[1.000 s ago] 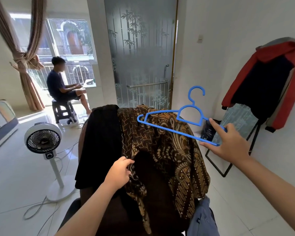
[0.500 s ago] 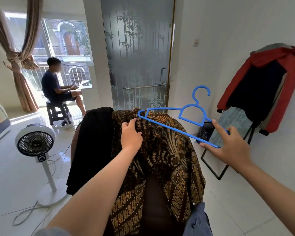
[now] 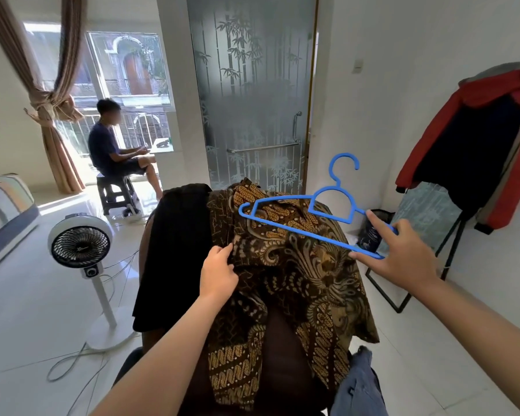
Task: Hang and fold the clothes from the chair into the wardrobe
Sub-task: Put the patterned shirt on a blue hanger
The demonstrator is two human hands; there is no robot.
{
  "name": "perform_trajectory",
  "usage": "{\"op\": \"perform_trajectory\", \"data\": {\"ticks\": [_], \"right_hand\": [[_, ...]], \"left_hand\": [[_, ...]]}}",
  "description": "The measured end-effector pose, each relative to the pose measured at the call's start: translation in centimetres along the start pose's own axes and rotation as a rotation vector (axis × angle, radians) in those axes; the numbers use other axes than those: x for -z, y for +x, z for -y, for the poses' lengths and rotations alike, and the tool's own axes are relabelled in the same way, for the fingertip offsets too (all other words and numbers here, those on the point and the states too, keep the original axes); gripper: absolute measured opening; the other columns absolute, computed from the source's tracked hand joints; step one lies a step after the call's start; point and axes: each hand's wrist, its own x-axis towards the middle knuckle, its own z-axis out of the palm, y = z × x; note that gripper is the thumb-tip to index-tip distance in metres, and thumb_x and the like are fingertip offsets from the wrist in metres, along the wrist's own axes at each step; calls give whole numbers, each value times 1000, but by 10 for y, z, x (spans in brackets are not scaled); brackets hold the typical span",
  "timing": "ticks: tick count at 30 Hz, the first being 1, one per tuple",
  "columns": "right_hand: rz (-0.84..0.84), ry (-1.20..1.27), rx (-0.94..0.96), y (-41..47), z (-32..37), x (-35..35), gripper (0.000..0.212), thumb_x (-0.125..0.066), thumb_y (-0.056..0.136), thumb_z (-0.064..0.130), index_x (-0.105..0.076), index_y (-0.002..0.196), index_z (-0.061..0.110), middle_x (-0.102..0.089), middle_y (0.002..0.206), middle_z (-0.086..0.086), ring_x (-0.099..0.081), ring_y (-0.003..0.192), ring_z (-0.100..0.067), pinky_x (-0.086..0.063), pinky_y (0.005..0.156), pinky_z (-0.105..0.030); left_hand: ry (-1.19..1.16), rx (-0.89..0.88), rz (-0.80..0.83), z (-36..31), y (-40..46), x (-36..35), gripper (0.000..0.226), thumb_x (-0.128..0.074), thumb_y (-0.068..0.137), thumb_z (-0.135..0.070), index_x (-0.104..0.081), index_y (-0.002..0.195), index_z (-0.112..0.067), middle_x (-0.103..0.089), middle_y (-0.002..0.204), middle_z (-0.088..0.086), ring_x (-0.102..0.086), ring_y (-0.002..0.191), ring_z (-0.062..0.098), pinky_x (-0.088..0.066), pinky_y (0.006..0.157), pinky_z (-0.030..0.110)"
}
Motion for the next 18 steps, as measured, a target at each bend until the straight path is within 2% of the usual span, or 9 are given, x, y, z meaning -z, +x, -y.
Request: {"op": "perform_trajectory", "data": {"ticks": [6,9,13,15,18], "right_hand": [[0,0,16,-2,8,-2,94,-41,67,84,-46,141,26,-34,80,-3,-33,54,-15,-23,41,-17],[-5,-7,1,-3,6,2,95,-43,66,82,-47,140,24,-35,81,-3,-32,54,-15,-16,41,-14],[-13,-4,-23,-2,0,6,95,-42,67,82,-49,139,21,-32,80,-2,-29,53,-13,-12,43,-11],[-20,5,-32,-1,-2,8,95,-44,66,81,-49,139,21,-30,80,0,-27,54,-12,-11,44,-11],[-43,30,-48,0,-5,11,92,-47,67,79,-50,138,20,-30,80,2,-29,55,-12,-11,44,-12]], "left_hand": [[93,-6,34,26,-14,9,52,-53,88,1,-44,138,-9,-52,110,2,-51,93,11,-37,78,14],[131,-13,24,26,-11,12,50,-56,88,-7,-45,137,-9,-49,114,5,-52,92,13,-38,75,16],[141,-109,-111,7,5,13,43,-68,81,-21,-58,121,-8,-46,111,7,-53,96,20,-46,72,23],[137,-193,-222,-9,18,13,38,-69,79,-22,-61,113,-7,-48,112,10,-53,101,25,-50,77,29],[143,-253,-234,-36,44,15,45,-65,84,-23,-54,125,-10,-47,128,11,-47,116,29,-47,92,39]]}}
